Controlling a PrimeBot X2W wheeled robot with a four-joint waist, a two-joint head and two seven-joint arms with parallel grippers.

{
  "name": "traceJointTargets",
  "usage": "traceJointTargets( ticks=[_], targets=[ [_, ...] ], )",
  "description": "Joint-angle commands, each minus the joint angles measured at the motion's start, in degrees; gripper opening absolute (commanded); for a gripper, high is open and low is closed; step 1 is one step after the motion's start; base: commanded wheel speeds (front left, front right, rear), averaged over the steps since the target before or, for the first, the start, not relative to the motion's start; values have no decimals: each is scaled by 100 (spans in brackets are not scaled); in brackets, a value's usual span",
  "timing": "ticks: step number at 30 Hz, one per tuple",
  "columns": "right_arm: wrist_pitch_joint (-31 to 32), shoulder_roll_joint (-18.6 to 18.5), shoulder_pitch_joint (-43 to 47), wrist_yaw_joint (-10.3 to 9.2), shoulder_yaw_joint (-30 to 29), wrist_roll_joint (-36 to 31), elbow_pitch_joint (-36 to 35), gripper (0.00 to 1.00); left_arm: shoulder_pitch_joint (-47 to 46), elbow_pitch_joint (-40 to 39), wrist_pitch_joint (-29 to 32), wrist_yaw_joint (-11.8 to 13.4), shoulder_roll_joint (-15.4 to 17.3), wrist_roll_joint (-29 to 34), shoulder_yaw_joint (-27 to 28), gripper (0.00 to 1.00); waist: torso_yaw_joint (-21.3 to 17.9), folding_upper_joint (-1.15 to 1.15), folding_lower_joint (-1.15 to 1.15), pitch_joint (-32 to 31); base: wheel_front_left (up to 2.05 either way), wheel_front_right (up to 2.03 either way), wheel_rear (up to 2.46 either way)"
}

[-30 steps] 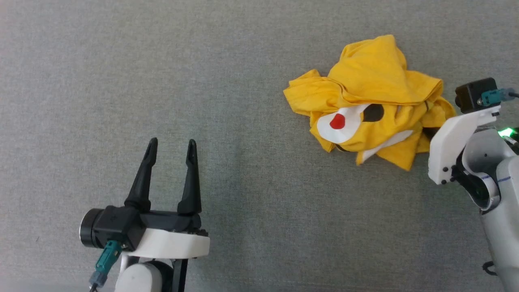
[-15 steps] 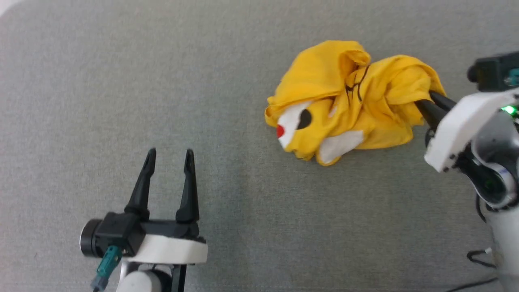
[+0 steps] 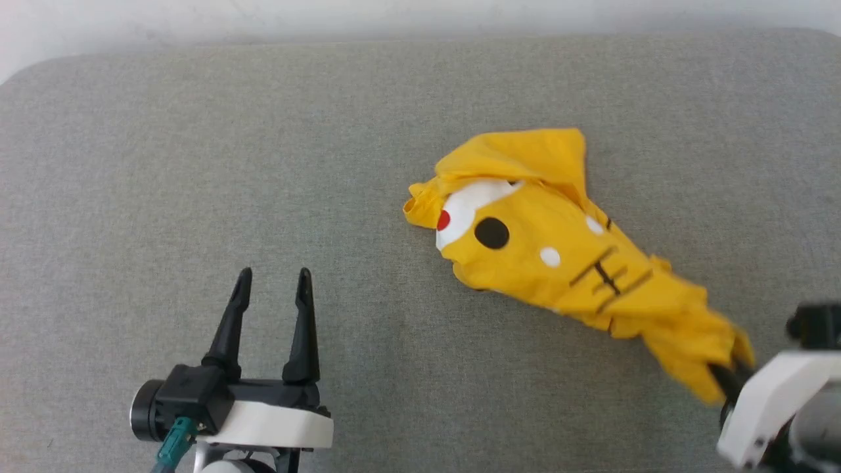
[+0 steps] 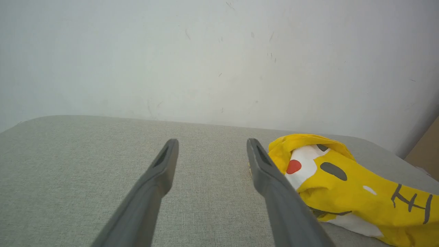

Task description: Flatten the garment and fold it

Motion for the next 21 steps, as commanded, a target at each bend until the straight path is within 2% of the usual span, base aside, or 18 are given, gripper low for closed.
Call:
traceJointTargets(
  ticks=[1, 4, 5, 6, 7, 8, 13, 21],
  targets=[
    [-38, 81, 89, -5, -15, -48, 60, 0, 54, 18, -27, -28, -11, -7, 7, 100, -5, 0, 1, -4, 0, 0, 0],
    [-202, 176, 322, -5, 84, -196, 291, 0, 63, 29, -27, -43, -11, 10, 6, 100, -20, 0, 1, -12, 0, 0, 0],
    [-282, 213, 327, -5, 100, -203, 374, 17, 67, 26, -27, -44, -11, 19, 17, 100, -30, 0, 1, -17, 0, 0, 0],
    [-343, 221, 320, -5, 145, -229, 446, 39, 72, 23, -27, -45, -11, 31, 30, 100, -42, 0, 1, -21, 0, 0, 0],
    [-405, 228, 295, -5, 182, -244, 503, 88, 75, 21, -27, -47, -11, 43, 41, 100, -51, 0, 1, -24, 0, 0, 0],
    [-464, 244, 254, -5, 201, -235, 548, 100, 78, 19, -27, -50, -11, 56, 52, 100, -60, 0, 1, -27, 0, 0, 0],
    [-446, 145, -17, -5, 356, -28, 417, 100, 75, 12, -27, -52, -11, 81, 77, 100, -66, 0, 1, -36, 0, 0, 0],
    [237, -107, -791, -5, 383, 528, -688, 100, 17, -32, -27, 9, -12, 2, 31, 100, 69, 0, 1, 102, 0, 0, 0]
  ],
)
